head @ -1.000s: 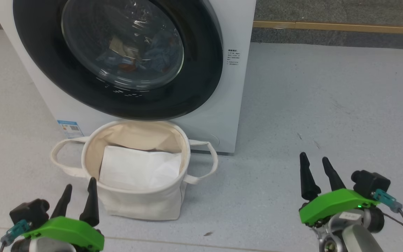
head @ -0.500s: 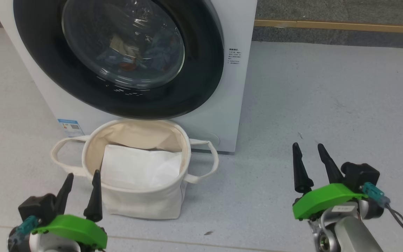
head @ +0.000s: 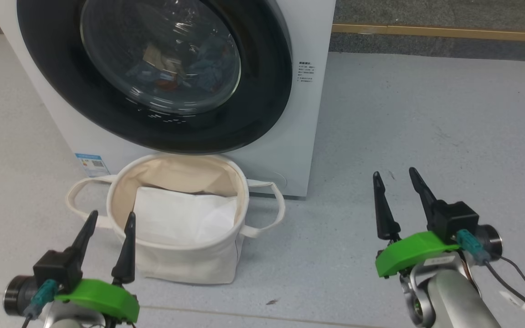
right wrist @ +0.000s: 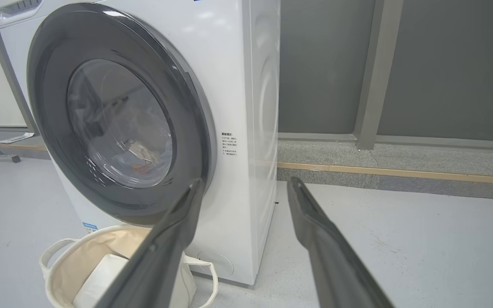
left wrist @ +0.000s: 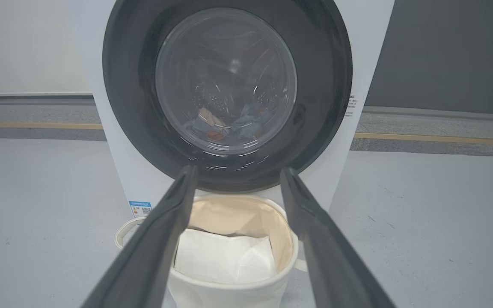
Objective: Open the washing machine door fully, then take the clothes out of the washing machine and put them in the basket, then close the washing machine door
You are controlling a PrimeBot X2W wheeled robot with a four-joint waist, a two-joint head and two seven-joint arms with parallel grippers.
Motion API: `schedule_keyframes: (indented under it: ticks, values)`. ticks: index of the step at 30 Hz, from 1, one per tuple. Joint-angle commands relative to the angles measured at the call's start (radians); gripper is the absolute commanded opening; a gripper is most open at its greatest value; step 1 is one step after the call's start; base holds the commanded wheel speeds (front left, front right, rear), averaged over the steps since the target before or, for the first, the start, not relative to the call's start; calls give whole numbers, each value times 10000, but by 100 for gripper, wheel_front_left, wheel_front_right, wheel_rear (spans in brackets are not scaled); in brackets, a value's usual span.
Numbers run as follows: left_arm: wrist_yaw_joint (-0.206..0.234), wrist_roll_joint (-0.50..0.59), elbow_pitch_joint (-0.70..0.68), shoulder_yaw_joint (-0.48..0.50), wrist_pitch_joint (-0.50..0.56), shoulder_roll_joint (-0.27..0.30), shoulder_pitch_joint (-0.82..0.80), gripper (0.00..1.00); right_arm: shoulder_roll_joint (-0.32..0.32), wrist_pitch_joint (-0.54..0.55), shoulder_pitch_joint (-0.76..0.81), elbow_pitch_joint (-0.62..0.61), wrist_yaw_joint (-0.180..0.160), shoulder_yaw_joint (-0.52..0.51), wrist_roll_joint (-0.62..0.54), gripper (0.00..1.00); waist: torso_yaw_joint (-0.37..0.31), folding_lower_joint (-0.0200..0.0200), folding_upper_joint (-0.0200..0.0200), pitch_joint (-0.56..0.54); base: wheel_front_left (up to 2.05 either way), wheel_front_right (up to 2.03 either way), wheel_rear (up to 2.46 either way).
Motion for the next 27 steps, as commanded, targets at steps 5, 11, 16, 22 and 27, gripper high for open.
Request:
schedule_keyframes:
  ticks: [5, 11, 16, 22, 27]
  values:
    - [0, 157, -500, 359, -333, 387, -727, 100, -58, -287, -800, -334, 2, 308, -982, 100, 36, 0, 0, -11, 0, 0, 0]
    - [-249, -158, -716, 542, -486, 405, -637, 100, -63, -433, -877, -343, 2, 234, -1501, 100, 71, 0, 0, -19, 0, 0, 0]
    - [-215, -159, -649, 511, -443, 456, -620, 100, -64, -458, -839, -314, 2, 220, -1393, 100, 74, 0, 0, -13, 0, 0, 0]
    - [-182, -159, -620, 446, -370, 486, -621, 100, -64, -458, -796, -304, 2, 163, -1221, 100, 54, 0, 0, -23, 0, 0, 0]
    - [-126, -166, -627, 390, -294, 494, -585, 100, -64, -458, -739, -337, 2, 70, -1018, 100, 41, 0, 0, -40, 0, 0, 0]
